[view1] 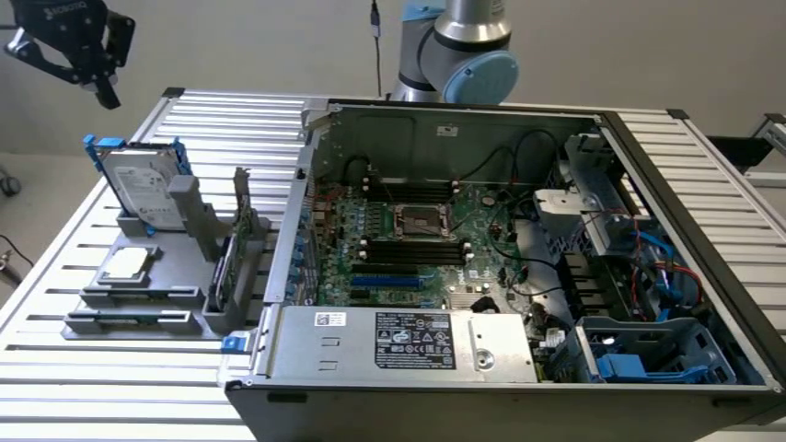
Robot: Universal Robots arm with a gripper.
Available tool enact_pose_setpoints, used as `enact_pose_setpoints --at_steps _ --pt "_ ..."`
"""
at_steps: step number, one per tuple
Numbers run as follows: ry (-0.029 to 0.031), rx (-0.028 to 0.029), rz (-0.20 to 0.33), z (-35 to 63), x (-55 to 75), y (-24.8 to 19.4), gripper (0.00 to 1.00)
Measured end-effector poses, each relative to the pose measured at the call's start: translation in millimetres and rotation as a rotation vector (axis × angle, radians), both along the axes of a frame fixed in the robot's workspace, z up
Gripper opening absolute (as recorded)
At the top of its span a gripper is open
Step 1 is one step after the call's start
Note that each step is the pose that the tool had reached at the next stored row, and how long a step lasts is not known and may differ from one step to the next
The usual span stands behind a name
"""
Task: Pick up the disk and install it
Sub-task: 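Pick up the disk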
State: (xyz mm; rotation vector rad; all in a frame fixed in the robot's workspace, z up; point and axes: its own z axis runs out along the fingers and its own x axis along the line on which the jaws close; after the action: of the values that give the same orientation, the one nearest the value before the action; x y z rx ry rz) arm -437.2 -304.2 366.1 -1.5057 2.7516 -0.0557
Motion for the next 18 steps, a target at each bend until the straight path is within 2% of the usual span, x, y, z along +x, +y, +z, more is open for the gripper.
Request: enact_pose_setpoints --at_steps 18 --pt "0.0068 -0.0139 0.326 -0.7 0.0 0.0 0.11"
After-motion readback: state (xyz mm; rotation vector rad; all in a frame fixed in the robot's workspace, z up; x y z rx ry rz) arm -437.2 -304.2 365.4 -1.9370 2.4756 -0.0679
